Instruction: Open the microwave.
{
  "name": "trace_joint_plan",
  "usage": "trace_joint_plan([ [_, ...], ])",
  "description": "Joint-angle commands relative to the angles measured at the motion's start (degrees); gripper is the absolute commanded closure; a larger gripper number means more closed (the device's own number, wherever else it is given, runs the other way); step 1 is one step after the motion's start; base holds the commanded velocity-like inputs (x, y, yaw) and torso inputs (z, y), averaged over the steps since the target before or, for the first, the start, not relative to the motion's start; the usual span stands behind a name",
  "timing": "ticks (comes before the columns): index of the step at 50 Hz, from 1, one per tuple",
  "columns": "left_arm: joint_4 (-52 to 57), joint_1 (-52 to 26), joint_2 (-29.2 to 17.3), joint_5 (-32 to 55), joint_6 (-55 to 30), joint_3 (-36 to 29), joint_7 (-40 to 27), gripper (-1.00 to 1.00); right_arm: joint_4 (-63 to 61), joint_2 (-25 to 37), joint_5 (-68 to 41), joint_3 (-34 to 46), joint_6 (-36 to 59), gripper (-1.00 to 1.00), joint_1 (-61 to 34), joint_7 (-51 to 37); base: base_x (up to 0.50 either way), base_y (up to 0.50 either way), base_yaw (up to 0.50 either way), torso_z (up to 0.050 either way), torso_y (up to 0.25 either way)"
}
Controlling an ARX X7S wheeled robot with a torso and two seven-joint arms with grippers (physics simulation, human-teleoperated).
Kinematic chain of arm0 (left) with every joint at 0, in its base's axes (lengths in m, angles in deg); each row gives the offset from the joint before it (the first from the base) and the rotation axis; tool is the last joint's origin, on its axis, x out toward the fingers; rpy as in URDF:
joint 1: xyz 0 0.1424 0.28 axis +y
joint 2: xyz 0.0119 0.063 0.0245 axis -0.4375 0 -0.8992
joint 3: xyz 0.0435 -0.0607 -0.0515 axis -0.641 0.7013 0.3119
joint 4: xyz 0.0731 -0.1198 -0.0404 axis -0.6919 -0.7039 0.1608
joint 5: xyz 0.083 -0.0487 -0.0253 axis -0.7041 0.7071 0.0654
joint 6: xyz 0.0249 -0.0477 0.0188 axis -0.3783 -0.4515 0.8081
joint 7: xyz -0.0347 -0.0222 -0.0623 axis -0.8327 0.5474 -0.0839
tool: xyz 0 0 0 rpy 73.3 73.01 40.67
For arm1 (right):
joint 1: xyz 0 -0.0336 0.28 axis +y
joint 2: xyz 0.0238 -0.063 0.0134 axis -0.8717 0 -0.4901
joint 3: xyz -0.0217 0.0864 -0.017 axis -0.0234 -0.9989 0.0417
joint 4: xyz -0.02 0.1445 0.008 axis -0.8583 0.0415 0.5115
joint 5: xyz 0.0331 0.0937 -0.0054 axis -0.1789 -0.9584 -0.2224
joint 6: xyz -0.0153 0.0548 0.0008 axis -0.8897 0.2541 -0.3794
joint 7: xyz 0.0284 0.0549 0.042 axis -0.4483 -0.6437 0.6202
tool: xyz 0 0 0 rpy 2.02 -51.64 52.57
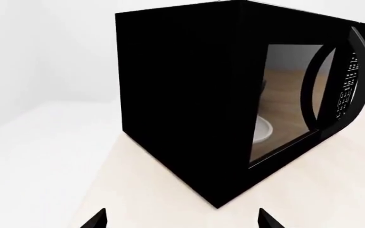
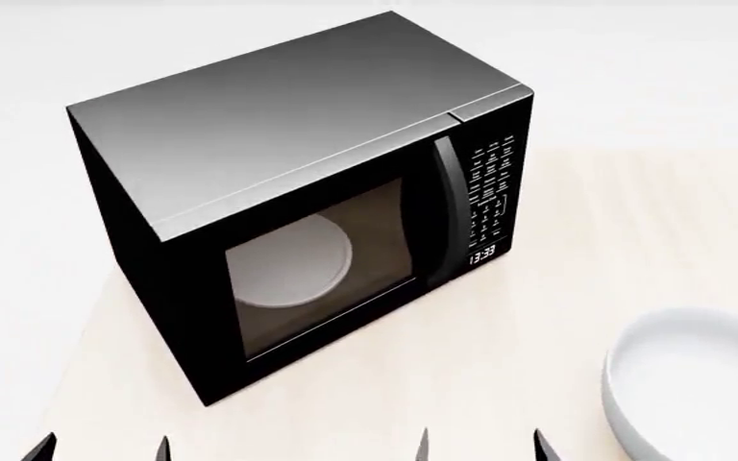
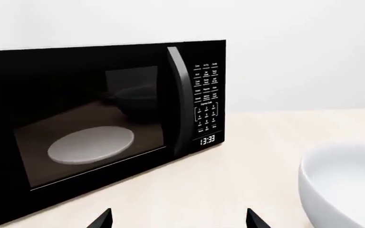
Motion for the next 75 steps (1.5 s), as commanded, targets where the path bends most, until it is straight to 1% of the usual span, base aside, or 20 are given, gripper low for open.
trace_joint_plan([
  [1,0.2,-0.1,-0.2,1.6,-0.2,0.1,-0.1,-1.0,-11.1,2.9,-4.0,0.0,12.7,-1.0,-1.2,-1.1,0.0,0.0,0.0,0.0,0.0],
  [5,0.1,-0.2,-0.3,1.5,0.1,0.0,-0.4,-1.0,-14.3,3.9,-6.6,-1.4,17.2,-1.0,-3.2,-1.6,0.0,0.0,0.0,0.0,0.0],
  [9,0.1,-0.3,-0.4,1.5,0.0,-0.1,-0.6,-1.0,-16.8,5.1,-8.4,-2.0,23.5,-1.0,-7.9,-2.5,0.0,0.0,0.0,0.0,0.0],
  [15,0.1,-0.2,-0.7,0.7,0.5,-0.7,-0.9,-1.0,-17.0,6.5,-10.2,-3.0,29.7,-1.0,-14.5,-2.9,0.0,0.0,0.0,0.0,0.0],
  [29,0.0,-0.3,-1.1,0.9,0.8,-1.4,-1.2,-1.0,-14.0,7.4,-12.6,-2.9,37.6,-1.0,-25.4,-2.7,0.0,0.0,0.0,0.0,-0.118],
  [53,-0.3,-0.4,-1.7,1.1,1.2,-2.2,-1.8,-1.0,-10.3,7.0,-13.5,-1.7,43.7,-1.0,-37.5,-3.3,0.0,0.0,0.0,0.0,-0.134],
  [63,-0.2,-0.4,-1.9,1.4,1.1,-2.5,-2.2,-1.0,-7.9,6.8,-12.9,-0.5,44.0,-1.0,-40.4,-3.2,0.0,0.0,0.0,0.0,-0.116],
  [75,-0.4,-0.7,-2.1,2.2,1.0,-2.6,-2.2,-1.0,-4.4,6.3,-12.1,1.2,45.3,-1.0,-46.4,-2.9,0.0,0.0,0.0,0.0,-0.086],
])
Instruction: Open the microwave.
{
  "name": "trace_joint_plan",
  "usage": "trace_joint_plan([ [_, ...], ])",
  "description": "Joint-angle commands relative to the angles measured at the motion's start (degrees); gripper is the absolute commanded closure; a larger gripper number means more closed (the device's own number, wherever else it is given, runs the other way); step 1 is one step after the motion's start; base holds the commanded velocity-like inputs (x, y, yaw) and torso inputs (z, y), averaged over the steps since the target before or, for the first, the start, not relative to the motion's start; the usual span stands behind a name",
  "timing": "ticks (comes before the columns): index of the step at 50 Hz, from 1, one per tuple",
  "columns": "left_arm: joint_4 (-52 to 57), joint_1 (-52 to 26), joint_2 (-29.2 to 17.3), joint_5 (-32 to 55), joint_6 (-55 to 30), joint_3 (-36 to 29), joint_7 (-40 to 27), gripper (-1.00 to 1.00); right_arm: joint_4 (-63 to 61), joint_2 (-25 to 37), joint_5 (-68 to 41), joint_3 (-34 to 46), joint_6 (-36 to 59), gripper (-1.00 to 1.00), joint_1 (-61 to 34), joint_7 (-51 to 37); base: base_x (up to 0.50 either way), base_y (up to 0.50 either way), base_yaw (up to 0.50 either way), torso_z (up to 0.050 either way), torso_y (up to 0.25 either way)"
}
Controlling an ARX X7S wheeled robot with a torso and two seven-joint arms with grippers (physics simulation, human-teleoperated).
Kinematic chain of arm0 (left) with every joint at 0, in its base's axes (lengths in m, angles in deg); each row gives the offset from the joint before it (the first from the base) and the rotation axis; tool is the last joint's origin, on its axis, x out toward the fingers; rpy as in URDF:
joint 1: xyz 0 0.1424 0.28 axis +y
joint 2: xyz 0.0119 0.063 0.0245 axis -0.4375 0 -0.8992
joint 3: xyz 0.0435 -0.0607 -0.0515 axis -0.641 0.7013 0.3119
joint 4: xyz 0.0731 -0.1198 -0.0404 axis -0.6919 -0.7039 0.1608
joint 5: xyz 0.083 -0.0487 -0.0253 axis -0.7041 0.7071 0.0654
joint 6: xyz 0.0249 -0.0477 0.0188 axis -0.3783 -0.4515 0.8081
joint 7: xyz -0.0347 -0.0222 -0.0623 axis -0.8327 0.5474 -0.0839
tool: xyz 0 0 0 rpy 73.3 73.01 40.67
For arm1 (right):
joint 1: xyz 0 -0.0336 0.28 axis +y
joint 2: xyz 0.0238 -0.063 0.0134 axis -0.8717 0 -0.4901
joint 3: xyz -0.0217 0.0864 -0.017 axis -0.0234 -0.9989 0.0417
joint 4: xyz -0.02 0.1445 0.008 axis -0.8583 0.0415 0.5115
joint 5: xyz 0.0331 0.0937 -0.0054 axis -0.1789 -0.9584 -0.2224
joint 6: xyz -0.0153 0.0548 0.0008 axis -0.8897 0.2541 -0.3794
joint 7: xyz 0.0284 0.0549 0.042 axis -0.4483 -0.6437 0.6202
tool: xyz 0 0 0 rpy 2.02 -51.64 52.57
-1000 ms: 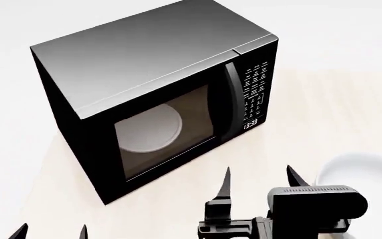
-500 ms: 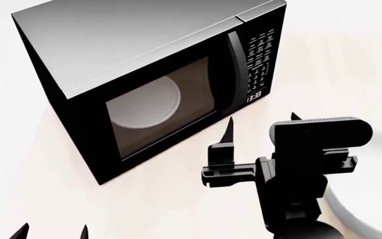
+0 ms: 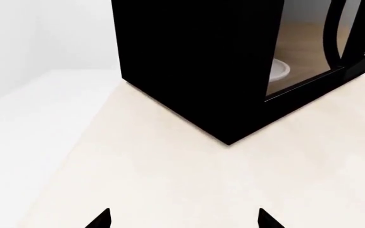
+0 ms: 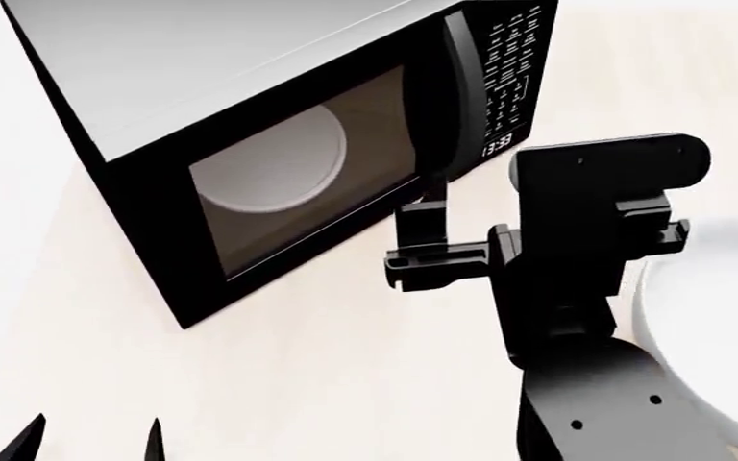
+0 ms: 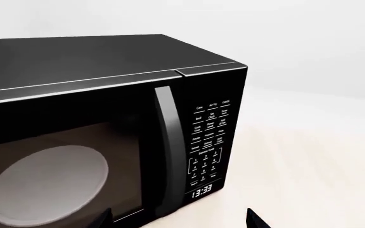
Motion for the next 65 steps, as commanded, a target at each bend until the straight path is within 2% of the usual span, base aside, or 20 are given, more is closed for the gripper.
trace_joint_plan([
  [1,-2.6,-0.4,-0.2,3.3,-1.2,-0.4,1.3,-1.0,2.7,-0.4,0.6,1.4,1.4,-1.0,-5.2,0.2,0.0,0.0,0.0,0.0,0.0],
  [35,-2.6,-0.3,-0.9,3.9,-0.7,-1.4,0.7,-1.0,27.1,-3.3,5.4,7.8,-6.0,-1.0,-16.8,5.1,0.0,0.0,0.0,0.0,-0.001],
  [65,-2.8,-0.7,-1.4,4.6,-0.7,-2.1,0.1,-1.0,40.1,-5.8,6.9,9.9,-11.1,-1.0,-22.7,7.5,0.0,0.0,0.0,-0.001,-0.002],
])
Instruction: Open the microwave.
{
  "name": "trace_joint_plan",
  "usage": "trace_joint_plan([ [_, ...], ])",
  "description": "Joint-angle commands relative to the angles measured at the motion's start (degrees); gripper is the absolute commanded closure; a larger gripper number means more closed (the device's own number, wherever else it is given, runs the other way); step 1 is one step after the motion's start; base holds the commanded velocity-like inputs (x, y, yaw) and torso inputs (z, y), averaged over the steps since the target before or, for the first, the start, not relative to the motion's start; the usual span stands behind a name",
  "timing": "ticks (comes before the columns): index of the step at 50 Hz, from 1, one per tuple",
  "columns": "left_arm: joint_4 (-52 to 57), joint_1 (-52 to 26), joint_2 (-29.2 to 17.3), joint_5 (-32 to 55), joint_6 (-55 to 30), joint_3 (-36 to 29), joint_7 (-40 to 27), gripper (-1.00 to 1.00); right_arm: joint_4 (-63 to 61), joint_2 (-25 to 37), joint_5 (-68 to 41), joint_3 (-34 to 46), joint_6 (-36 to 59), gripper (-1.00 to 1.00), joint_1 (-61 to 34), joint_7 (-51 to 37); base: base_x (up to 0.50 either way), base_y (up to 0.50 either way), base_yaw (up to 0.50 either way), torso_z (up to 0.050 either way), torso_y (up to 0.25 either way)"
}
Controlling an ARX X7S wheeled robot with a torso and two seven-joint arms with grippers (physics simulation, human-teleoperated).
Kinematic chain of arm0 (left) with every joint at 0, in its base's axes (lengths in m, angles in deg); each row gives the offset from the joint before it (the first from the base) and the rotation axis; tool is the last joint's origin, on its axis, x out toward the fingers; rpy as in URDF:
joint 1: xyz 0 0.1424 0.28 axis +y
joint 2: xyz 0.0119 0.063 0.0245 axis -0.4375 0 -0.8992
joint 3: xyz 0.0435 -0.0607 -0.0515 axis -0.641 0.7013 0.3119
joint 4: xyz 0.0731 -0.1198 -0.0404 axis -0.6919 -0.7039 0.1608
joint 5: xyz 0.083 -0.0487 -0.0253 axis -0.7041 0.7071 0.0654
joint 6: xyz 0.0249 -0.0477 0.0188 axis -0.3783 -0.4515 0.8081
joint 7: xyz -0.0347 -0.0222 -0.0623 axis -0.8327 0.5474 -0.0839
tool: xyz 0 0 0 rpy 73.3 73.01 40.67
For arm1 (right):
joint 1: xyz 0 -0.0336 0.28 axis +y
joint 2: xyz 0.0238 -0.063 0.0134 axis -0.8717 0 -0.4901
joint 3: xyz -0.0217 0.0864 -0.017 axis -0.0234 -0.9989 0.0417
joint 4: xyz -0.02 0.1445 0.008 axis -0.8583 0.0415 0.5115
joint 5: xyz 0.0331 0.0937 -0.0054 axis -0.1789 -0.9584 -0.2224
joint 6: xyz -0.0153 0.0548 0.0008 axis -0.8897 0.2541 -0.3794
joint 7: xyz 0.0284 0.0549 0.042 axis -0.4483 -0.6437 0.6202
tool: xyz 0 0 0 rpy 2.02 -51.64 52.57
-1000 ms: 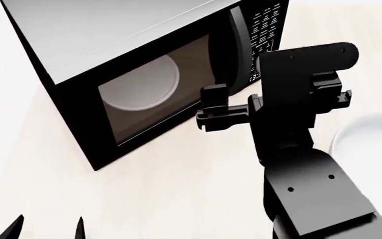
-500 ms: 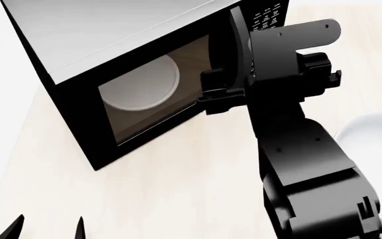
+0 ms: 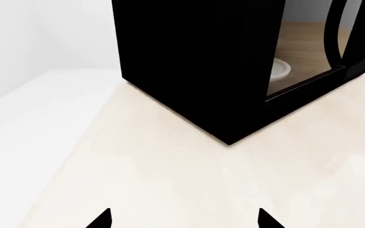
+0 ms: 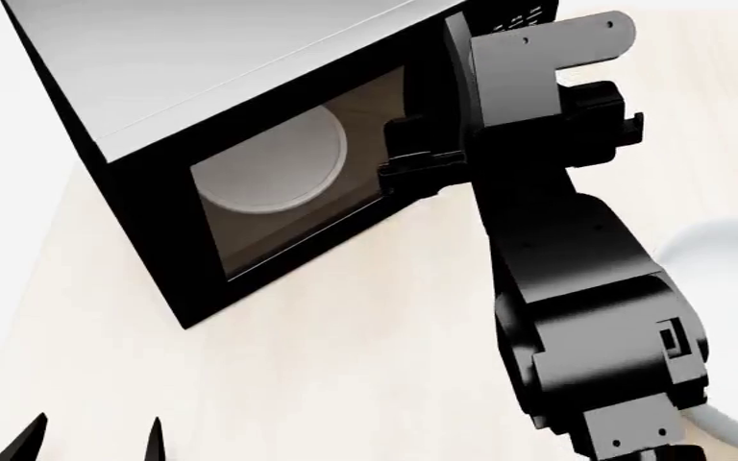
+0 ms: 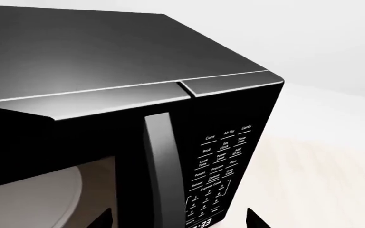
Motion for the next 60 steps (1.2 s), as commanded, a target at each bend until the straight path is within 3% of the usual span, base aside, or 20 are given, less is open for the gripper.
trace_joint_plan([
  [1,-2.3,0.1,-0.2,3.3,-0.9,-0.5,1.6,-1.0,4.4,-0.9,0.5,0.6,-1.9,-1.0,-1.9,0.5,0.0,0.0,0.0,0.0,-0.01],
  [53,-2.2,-0.1,-1.1,4.2,-0.7,-1.8,0.5,-1.0,20.0,-4.0,1.8,2.8,-9.1,-1.0,-7.4,2.0,0.0,0.0,0.0,-0.001,-0.002],
  [54,-2.2,-0.2,-1.1,4.2,-0.7,-1.8,0.5,-1.0,20.0,-4.0,1.8,2.8,-9.3,1.0,-7.4,2.0,0.0,0.0,0.0,0.0,0.0],
  [60,-2.2,-0.1,-1.2,4.3,-0.6,-2.0,0.3,-1.0,19.3,-3.9,1.6,3.0,-9.6,1.0,-6.5,1.9,0.0,0.0,0.0,-0.002,-0.002],
])
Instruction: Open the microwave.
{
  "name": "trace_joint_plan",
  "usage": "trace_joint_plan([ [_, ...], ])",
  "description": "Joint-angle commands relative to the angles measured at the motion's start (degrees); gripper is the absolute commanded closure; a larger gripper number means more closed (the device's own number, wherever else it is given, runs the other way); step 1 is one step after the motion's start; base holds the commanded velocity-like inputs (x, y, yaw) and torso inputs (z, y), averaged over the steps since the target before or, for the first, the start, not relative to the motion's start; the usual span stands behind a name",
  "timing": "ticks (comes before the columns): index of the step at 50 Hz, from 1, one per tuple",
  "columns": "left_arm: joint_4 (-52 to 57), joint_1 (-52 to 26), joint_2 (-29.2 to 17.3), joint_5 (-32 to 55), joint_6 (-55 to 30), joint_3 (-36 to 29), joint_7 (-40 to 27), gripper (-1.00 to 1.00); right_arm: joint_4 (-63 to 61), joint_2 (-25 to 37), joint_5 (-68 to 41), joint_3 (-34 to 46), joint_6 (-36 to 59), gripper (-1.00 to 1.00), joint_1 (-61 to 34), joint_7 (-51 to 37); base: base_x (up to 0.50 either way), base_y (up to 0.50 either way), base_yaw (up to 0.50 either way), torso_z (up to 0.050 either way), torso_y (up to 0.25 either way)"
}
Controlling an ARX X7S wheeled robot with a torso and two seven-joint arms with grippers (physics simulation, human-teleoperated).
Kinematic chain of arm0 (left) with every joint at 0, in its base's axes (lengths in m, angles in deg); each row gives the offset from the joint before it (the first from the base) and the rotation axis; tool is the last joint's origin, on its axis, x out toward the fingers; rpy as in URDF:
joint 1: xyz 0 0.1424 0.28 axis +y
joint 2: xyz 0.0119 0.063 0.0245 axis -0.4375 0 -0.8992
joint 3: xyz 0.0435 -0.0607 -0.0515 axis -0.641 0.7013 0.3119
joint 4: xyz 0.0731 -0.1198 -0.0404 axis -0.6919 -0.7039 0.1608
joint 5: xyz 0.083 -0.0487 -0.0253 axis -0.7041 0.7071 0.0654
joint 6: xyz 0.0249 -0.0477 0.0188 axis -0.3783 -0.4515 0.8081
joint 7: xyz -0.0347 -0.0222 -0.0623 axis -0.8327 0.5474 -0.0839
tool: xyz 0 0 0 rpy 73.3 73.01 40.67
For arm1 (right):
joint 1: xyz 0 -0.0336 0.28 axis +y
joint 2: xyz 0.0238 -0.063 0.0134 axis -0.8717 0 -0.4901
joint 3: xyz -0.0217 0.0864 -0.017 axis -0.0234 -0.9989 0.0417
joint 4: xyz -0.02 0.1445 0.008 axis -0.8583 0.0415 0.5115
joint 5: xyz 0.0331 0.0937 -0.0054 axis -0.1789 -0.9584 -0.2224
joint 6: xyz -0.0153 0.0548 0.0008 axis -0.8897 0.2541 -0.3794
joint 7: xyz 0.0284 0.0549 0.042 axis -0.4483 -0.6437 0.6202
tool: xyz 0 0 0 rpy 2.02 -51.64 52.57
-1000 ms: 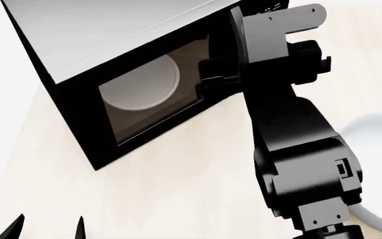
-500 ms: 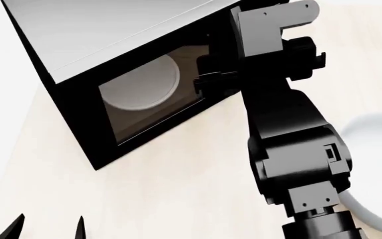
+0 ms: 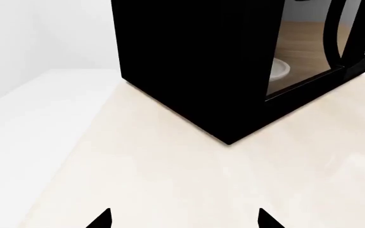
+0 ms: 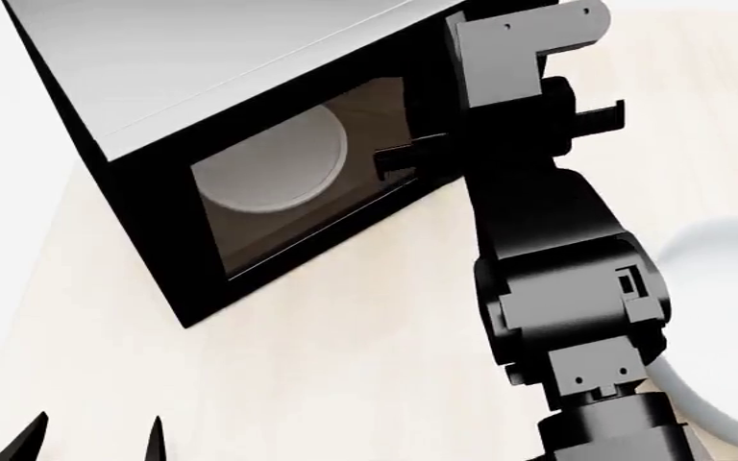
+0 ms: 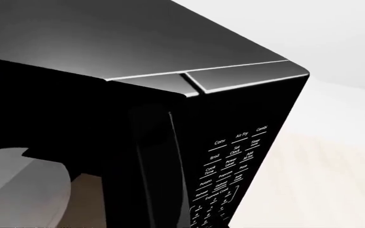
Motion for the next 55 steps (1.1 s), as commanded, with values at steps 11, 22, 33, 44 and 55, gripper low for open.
trace_joint_plan([
  [11,-2.1,0.3,-0.3,3.3,-0.8,-0.8,1.0,-1.0,-9.3,2.3,-2.0,-0.4,2.7,1.0,5.1,-1.3,0.0,0.0,0.0,-0.001,-0.002],
  [22,-2.2,0.3,-0.5,3.3,-0.6,-1.1,0.7,-1.0,-24.4,5.2,-5.5,-2.0,8.6,1.0,11.4,-3.6,0.0,0.0,0.0,-0.001,-0.002],
  [33,-2.1,0.2,-0.6,3.5,-0.6,-1.3,0.4,-1.0,-37.9,7.1,-9.6,-4.2,13.8,1.0,16.8,-6.2,0.0,0.0,0.0,-0.001,0.0],
  [44,-2.6,0.0,-0.7,3.7,-0.4,-1.5,0.3,-1.0,-48.3,8.3,-13.5,-7.2,17.5,1.0,21.4,-9.2,0.0,0.0,0.0,0.0,0.0],
  [55,-2.6,0.0,-0.9,3.8,-0.3,-1.8,0.1,-1.0,-58.4,8.9,-17.5,-9.8,21.7,1.0,25.7,-12.7,0.0,0.0,0.0,0.0,0.0],
])
